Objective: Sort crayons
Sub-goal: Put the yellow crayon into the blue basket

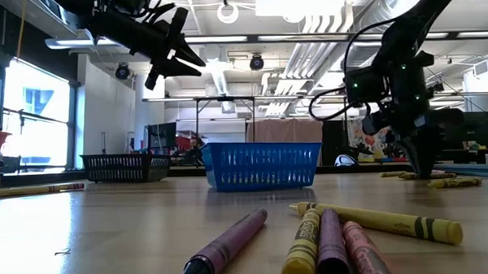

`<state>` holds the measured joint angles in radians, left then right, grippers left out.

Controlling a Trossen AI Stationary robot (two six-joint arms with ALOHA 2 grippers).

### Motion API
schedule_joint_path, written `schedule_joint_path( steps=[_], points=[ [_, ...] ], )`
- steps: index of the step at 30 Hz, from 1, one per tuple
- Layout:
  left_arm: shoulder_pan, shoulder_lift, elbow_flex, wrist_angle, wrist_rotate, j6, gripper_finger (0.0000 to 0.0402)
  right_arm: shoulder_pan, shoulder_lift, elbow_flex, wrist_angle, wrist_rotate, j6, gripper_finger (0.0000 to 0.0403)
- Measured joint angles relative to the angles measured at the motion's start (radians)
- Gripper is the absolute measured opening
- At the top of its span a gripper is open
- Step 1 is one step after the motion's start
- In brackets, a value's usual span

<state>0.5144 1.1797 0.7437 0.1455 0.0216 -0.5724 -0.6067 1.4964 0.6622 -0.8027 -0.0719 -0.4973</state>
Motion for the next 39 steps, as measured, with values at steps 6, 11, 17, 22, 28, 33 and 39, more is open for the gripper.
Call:
schedule_joint_path(
  steps=[6, 11, 17, 22, 28, 33, 39],
  points=[
    [0.000, 0.000, 0.000, -0.009, 0.000, 0.000, 0.0095, -0.001, 0.006, 0.100, -0.118, -0.033, 0.063, 0.0006],
    [0.000, 0.000, 0.000, -0.021, 0.000, 0.028, 0.0095, 0.011, 0.005, 0.269, -0.195, -0.113, 0.127, 0.0007],
    [0.000, 0.000, 0.000, -0.026, 0.000, 0.034, 0.0095, 0.112, 0.002, 0.456, -0.117, -0.171, 0.218, 0.0005],
    [0.000, 0.000, 0.000, -0.027, 0.000, 0.035, 0.0095, 0.245, 0.002, 0.511, 0.109, -0.175, 0.265, 0.0008],
    [0.000, 0.000, 0.000, -0.043, 0.000, 0.060, 0.0095, 0.392, 0.016, 0.502, 0.346, -0.176, 0.392, 0.0009],
    [0.000, 0.000, 0.000, -0.053, 0.000, 0.101, 0.0095, 0.488, 0.082, 0.501, 0.436, -0.121, 0.474, 0.0009],
    [0.000, 0.000, 0.000, -0.053, 0.000, 0.168, 0.0095, 0.550, 0.207, 0.501, 0.471, -0.035, 0.475, 0.0010]
  ],
)
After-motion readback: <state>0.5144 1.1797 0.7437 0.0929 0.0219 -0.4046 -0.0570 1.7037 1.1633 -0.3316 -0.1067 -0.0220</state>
